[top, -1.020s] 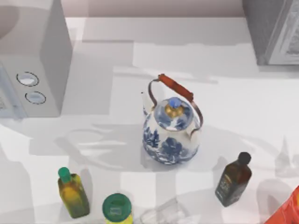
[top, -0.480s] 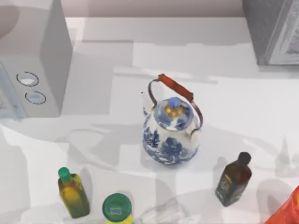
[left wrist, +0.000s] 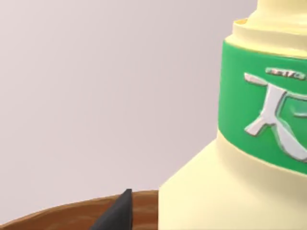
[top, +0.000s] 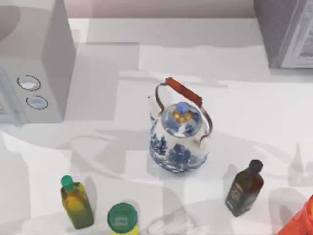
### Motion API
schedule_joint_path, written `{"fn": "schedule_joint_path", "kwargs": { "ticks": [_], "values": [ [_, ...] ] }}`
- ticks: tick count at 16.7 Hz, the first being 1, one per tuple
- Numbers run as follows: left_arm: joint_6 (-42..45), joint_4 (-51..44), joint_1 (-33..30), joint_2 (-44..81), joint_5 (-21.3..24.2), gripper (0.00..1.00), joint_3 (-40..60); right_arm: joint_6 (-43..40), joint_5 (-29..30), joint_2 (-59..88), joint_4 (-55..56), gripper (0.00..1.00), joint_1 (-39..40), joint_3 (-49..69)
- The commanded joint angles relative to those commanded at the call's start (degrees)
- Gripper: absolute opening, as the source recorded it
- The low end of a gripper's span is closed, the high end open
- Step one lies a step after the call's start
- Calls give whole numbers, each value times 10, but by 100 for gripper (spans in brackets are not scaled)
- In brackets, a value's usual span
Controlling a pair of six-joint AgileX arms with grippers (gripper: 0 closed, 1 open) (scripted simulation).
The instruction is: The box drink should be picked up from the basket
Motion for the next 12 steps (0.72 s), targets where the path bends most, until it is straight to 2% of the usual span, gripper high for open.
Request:
{"fn": "schedule_joint_path", "kwargs": {
  "ticks": [9,12],
  "values": [
    [0,0,0,0,0,2,0,0,0,0,0,100,0,0],
    [0,0,0,0,0,0,0,0,0,0,0,100,0,0]
  ]
}}
